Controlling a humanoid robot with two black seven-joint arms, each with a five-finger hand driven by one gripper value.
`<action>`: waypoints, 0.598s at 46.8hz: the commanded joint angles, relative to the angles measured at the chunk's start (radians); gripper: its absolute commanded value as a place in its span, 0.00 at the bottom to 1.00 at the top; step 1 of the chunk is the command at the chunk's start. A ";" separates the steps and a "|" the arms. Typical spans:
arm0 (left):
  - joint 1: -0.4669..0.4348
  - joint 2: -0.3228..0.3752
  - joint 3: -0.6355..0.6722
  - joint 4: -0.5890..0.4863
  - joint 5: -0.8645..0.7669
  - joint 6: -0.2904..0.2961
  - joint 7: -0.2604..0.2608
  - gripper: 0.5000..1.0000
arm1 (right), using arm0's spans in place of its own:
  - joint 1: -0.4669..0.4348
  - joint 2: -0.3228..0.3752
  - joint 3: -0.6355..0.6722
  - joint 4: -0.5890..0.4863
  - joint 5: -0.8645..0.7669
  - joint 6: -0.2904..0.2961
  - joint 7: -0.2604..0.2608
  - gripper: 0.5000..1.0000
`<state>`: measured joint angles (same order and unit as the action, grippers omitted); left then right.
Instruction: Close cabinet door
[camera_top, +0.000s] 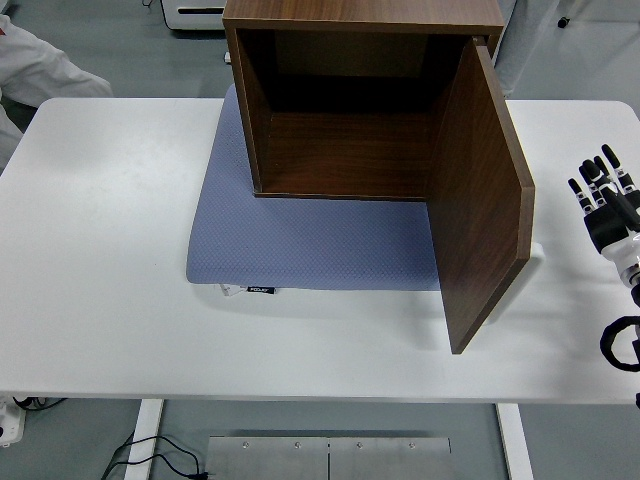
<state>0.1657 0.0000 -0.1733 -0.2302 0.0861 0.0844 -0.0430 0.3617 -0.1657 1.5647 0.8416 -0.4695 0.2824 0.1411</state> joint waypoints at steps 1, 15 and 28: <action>0.000 0.000 0.000 0.000 0.000 0.000 0.000 1.00 | 0.000 0.000 0.000 0.001 0.000 0.000 0.000 1.00; 0.000 0.000 0.000 0.000 0.000 0.000 0.000 1.00 | 0.000 0.000 0.002 0.001 0.000 0.000 0.000 1.00; 0.000 0.000 0.000 0.000 0.000 0.000 0.000 1.00 | 0.003 -0.001 0.002 0.004 0.000 0.000 0.000 1.00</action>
<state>0.1656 0.0000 -0.1733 -0.2302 0.0854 0.0844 -0.0430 0.3651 -0.1657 1.5662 0.8431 -0.4693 0.2823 0.1410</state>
